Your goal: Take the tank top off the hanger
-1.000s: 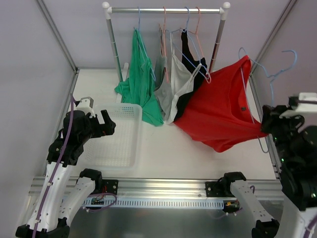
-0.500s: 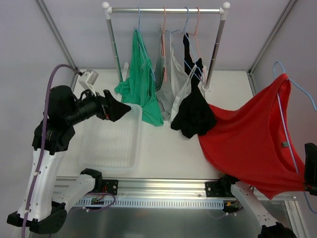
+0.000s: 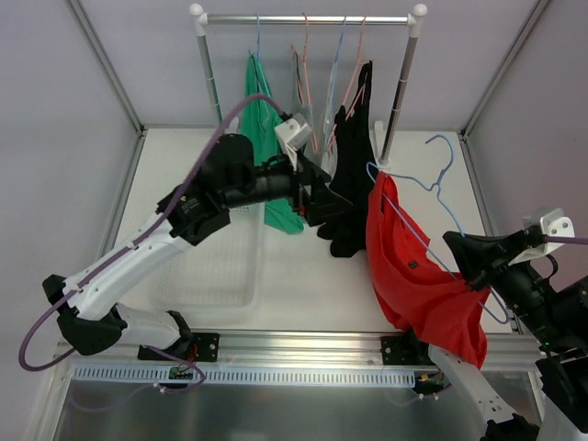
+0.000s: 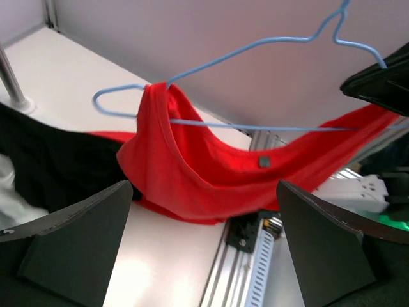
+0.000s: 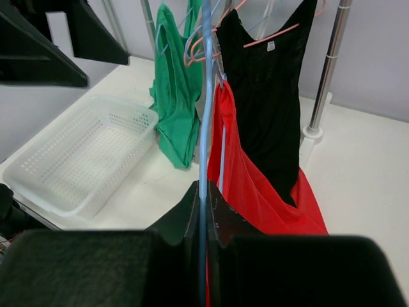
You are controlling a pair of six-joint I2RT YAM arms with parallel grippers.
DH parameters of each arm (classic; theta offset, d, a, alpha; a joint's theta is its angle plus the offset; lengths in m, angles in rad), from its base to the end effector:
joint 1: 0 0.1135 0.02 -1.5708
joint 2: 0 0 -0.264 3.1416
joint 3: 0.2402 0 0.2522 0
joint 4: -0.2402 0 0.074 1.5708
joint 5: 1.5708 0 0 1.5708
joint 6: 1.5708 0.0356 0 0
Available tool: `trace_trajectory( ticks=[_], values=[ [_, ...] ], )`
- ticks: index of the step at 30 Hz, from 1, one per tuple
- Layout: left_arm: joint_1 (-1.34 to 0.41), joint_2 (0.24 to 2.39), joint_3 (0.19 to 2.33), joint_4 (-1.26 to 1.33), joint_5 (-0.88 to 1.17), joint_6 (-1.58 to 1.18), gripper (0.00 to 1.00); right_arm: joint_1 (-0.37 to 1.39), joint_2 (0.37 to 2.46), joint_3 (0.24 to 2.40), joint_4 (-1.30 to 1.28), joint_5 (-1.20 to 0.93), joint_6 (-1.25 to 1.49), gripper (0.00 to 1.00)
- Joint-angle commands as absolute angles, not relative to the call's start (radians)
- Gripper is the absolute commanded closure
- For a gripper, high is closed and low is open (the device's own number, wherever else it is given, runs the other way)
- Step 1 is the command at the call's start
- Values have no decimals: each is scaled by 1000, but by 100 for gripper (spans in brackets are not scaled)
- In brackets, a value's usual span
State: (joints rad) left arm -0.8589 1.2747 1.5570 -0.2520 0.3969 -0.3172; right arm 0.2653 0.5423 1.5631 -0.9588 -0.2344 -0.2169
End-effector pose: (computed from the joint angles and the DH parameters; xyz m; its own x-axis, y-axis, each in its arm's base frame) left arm 0.1649 -0.2121 0.4951 -0.2777 -0.1185 -0.9533 0.9094 0.2873 -0.3006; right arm -0.0223 0.0025 0.4967 0.1614 -0.1730 -0.9716 -0.4546 0.8608 -0.2288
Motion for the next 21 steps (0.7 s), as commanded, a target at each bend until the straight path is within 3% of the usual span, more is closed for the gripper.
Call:
trace_trajectory(
  ticks=[1, 4, 7, 11, 17, 18, 21],
  values=[
    [-960, 1305, 1591, -54, 120, -187, 1, 267, 508, 1553, -736, -296, -155, 100],
    [-971, 1373, 1592, -14, 8, -187, 4, 267, 502, 1531, -695, -323, -135, 100],
    [-971, 1436, 1601, 17, 24, -193, 7, 267, 499, 1528, -669, -368, -130, 100],
    [-973, 1503, 1626, 47, 74, -218, 18, 267, 491, 1531, -655, -402, -129, 100],
    [-973, 1528, 1634, 69, 92, -222, 23, 267, 489, 1539, -655, -405, -135, 100],
    [-973, 1526, 1632, 72, 95, -224, 47, 267, 489, 1539, -655, -402, -137, 100],
    [-973, 1506, 1615, 74, 60, -226, 80, 267, 489, 1532, -657, -388, -149, 100]
  ],
)
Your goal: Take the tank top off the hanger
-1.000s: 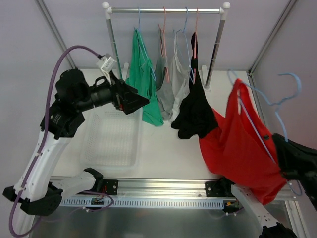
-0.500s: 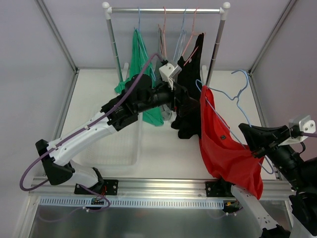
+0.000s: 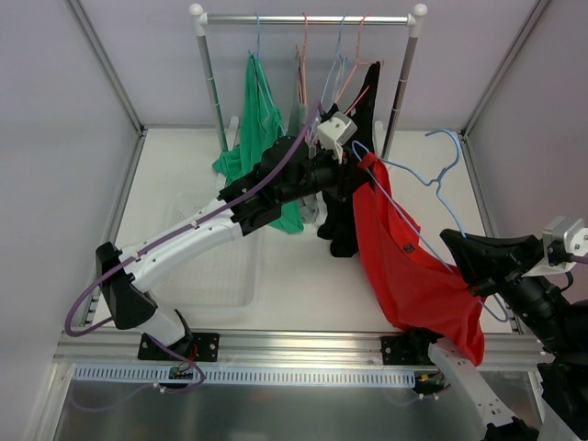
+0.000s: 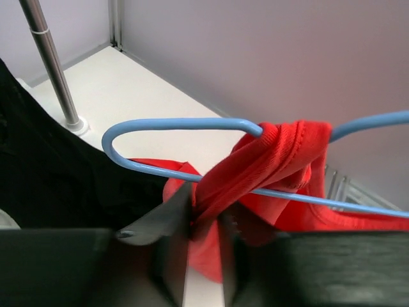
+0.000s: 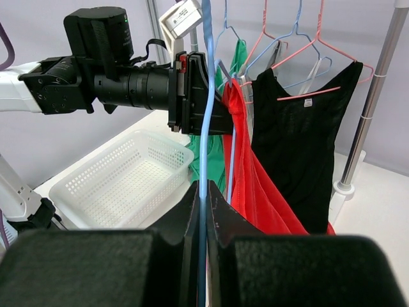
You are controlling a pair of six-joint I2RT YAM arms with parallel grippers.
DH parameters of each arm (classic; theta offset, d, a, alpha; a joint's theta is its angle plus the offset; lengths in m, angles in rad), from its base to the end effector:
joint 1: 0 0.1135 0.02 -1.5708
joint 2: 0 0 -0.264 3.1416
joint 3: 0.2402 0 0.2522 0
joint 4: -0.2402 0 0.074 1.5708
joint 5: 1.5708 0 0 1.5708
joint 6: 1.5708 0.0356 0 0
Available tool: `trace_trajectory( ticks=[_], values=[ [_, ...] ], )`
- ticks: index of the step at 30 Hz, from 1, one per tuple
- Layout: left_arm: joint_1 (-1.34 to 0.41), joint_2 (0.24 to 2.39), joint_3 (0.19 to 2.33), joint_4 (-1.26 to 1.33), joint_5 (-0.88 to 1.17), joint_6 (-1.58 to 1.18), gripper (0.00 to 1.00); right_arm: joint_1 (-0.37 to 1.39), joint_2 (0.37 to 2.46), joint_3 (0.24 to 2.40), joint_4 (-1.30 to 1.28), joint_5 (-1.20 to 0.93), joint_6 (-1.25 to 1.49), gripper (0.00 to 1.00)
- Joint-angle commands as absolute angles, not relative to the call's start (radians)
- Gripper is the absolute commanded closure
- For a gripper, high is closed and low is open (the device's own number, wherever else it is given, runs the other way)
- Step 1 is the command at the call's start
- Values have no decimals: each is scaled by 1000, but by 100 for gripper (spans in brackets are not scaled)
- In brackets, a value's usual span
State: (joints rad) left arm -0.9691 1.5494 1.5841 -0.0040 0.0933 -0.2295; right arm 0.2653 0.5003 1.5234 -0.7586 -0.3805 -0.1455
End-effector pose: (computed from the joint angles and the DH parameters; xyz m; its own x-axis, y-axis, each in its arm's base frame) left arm 0.2047 -0.3040 0.4493 -0.1818 -0.1354 -0.9740 0.8546 0.4683 -0.2246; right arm -0.0343 0.0044 0.5085 0.3351 -0.0484 -0.9409 -0.5466 0.8035 -0.2360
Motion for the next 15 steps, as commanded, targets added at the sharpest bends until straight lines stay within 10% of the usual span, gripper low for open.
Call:
trace_trajectory(
  ticks=[1, 15],
  values=[
    [-974, 1482, 1605, 74, 19, -224, 86, 267, 489, 1523, -657, -384, -153, 100],
    [-973, 1218, 1539, -129, -679, -187, 100, 271, 416, 1427, -604, -1017, -368, 100]
  ],
)
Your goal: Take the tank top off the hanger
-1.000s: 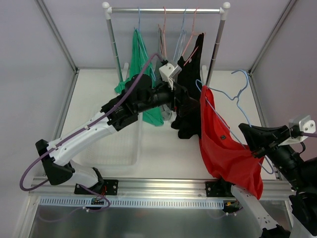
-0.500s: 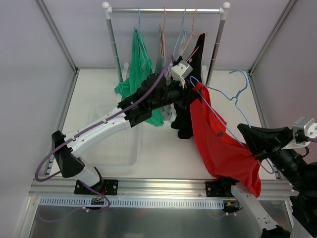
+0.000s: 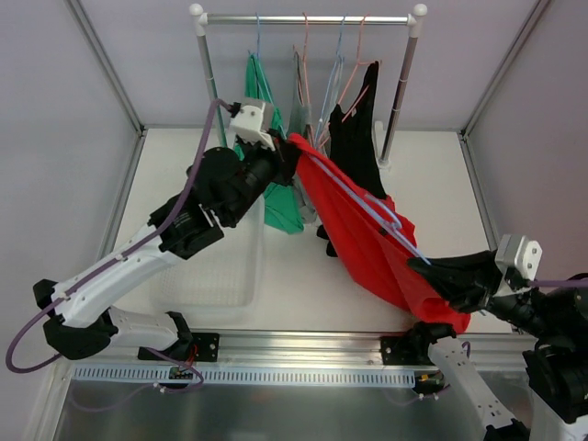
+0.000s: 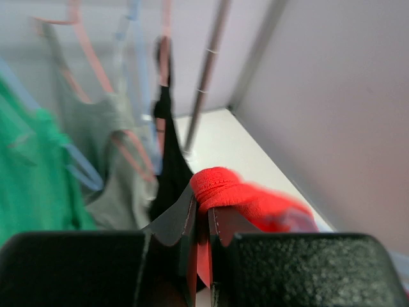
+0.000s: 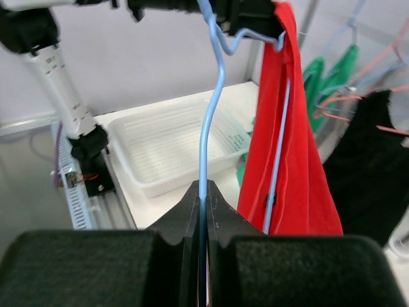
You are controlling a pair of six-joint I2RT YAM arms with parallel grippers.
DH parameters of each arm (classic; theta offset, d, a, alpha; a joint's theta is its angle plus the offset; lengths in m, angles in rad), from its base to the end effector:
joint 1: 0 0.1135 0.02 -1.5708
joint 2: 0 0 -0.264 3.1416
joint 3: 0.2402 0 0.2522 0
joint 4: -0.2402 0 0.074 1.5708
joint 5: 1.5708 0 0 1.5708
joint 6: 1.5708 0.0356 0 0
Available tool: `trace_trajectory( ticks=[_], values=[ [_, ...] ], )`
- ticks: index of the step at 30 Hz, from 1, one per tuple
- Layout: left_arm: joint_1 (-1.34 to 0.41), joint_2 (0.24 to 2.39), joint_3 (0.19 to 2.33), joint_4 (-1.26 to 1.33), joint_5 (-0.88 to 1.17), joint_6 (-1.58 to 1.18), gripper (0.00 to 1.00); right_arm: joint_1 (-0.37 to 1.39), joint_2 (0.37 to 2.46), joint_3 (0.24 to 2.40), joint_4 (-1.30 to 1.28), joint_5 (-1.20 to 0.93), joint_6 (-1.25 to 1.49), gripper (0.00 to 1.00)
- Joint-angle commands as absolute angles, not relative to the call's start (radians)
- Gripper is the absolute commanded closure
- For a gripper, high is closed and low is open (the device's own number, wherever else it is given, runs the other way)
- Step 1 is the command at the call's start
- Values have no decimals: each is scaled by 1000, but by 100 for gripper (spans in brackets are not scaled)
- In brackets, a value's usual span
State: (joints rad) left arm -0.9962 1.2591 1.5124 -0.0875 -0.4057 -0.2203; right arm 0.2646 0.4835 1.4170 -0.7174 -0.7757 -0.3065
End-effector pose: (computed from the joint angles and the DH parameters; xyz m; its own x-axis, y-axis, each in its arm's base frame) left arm 0.1566 -0.2160 0.5019 -0.0348 -0.3157 -0.9482 0.5658 0.7759 -0.2791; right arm -0.0250 0.0191 0.4901 0.4528 -0.1005 -0.8859 -0.7449 0.5034 -0.4378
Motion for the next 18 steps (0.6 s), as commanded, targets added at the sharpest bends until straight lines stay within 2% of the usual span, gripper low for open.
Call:
trace_trajectory(
  ticks=[1, 7, 10, 13, 15, 16, 17, 18],
  values=[
    [-973, 1210, 1542, -159, -683, -184, 100, 275, 413, 1428, -598, -1026, -371, 100],
    [-954, 1172, 1537, -247, -562, -254, 100, 293, 433, 1457, -598, -1029, -390, 100],
    [-939, 1137, 1513, -259, -410, -270, 100, 296, 428, 1434, -565, -921, -368, 100],
    [-940, 1108, 1467, -246, -162, -258, 100, 296, 385, 1283, -355, -743, -252, 100],
    [-940, 1094, 1401, -185, -25, -252, 100, 296, 353, 1173, -114, -602, -151, 100],
    [-940, 1079, 1372, -155, 112, -253, 100, 298, 327, 1061, -27, -566, -121, 100],
    [-940, 1069, 1308, -123, 161, -276, 100, 296, 316, 1008, 159, -508, -88, 100],
    [-940, 1059, 1277, -62, 191, -293, 100, 296, 313, 965, 238, -485, -45, 100]
  ],
)
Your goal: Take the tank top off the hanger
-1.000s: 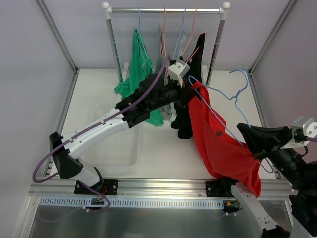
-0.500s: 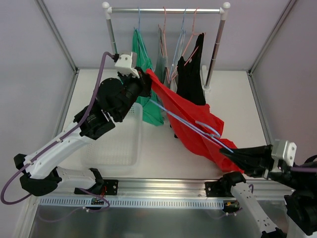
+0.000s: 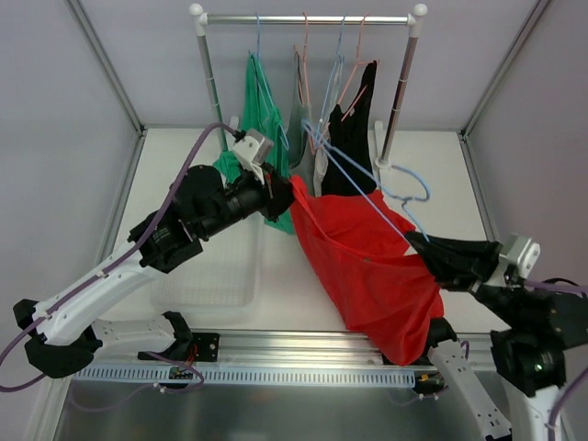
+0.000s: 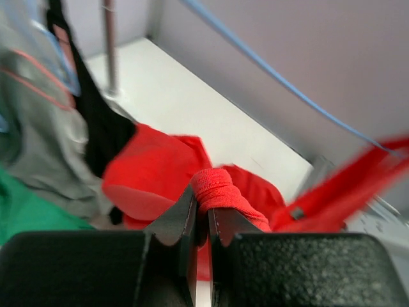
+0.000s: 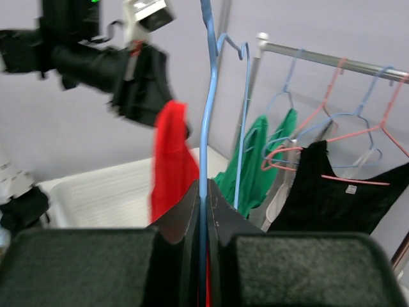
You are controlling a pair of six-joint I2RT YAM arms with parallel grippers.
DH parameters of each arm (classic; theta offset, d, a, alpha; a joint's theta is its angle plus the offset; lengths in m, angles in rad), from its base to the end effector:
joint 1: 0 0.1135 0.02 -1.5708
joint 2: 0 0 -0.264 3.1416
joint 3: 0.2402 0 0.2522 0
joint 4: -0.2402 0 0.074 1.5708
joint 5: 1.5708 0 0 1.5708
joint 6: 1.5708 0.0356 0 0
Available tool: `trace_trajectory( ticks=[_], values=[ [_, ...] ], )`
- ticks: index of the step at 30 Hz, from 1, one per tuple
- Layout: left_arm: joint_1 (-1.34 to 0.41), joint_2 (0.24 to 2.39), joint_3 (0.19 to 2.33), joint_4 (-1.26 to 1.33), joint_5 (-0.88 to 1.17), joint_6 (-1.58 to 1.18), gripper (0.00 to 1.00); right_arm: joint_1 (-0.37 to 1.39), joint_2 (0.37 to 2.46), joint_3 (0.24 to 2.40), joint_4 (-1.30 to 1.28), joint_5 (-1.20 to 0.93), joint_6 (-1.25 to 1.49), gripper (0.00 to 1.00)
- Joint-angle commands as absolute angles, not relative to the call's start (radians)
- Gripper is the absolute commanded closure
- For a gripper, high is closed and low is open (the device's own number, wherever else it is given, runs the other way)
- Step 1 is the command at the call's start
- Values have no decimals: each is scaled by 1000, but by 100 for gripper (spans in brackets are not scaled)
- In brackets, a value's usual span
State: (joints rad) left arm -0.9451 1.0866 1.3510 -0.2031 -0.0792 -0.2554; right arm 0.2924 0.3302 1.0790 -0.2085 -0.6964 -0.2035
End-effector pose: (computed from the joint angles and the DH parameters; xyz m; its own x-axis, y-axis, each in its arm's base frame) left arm 0.1353 -0.1825 0.4758 -0.1577 -0.2117 -0.9645 0.7461 0.6143 -0.2568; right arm -0.0107 0.0206 0.4619 0.6335 0.0288 -0.7732 -0.6329 0.5941 -0.4965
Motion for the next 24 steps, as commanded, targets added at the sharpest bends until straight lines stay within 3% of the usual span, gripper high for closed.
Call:
trace_trajectory(
  ticks=[1, 4, 14, 18, 22, 24],
  values=[
    [-940, 1055, 1234, -39, 237, -314, 100, 298, 317, 895, 379, -473, -25, 100],
    [-943, 1071, 1178, 52, 310, -377, 100, 296, 351, 824, 625, -411, 64, 100],
    [-983, 1248, 1058, 245, 517, -402, 100, 296, 498, 600, 1224, 87, 181, 100],
    [-1005, 1398, 1037, 212, 389, -416, 100, 296, 496, 668, 1177, 66, 17, 100],
    [-1025, 1511, 1039, 156, 298, -434, 100, 296, 473, 761, 866, 122, -187, 100],
    [-1049, 1554, 1034, 158, 270, -437, 100, 296, 469, 747, 854, 187, -303, 100]
  ],
)
